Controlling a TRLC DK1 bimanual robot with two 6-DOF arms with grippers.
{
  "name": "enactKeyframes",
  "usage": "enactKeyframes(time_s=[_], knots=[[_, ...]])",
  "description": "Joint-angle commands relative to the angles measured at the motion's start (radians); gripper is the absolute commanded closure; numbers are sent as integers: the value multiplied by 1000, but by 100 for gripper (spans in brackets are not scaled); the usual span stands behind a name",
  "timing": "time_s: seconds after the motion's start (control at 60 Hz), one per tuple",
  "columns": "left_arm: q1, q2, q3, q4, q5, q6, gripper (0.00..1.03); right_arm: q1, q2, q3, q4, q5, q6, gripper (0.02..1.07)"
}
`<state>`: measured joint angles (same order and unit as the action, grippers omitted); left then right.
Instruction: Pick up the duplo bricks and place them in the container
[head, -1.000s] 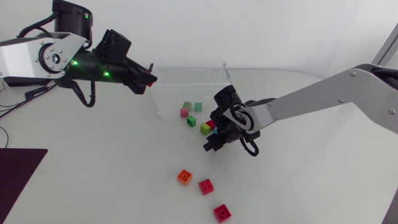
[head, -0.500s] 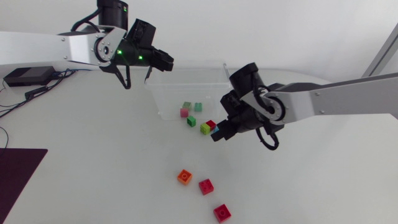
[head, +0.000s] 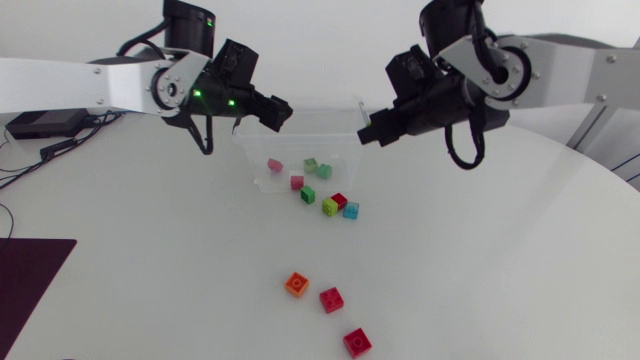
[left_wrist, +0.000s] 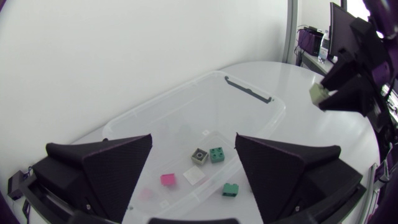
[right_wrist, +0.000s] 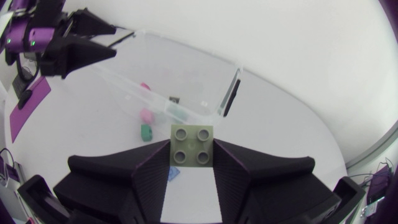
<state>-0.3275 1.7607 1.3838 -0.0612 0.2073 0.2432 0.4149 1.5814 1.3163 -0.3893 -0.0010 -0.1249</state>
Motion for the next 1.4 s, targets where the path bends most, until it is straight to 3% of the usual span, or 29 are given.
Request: enactKeyframes(time_s=[0.0,0.267,0.65,0.7,0.767,0.783,0.817,1.0,1.217,1.383], knots=[[2,-122,-91,-14,3,24,5,-7,51,63,-16,-7,-16,75],[-61,-319,-359,-106,58,196,6,-30,212,228,12,-28,-21,75],[-134,-343,-582,-120,75,381,6,-16,445,469,0,-19,-38,73],[-154,-325,-600,-118,75,415,6,-13,477,500,-8,-8,-42,60],[-174,-302,-611,-117,75,449,5,-11,500,521,-22,-7,-44,29],[-182,-299,-614,-117,75,459,5,-11,503,528,-31,-7,-45,17],[-194,-293,-617,-114,75,475,5,-11,503,529,-34,-7,-50,7],[-245,-227,-600,-85,73,561,5,-18,396,413,-29,-21,-70,7],[-266,-107,-494,-246,73,709,7,-16,114,93,7,-67,-68,7],[-266,-56,-437,-313,73,785,7,13,-66,-134,-2,-109,-84,7]])
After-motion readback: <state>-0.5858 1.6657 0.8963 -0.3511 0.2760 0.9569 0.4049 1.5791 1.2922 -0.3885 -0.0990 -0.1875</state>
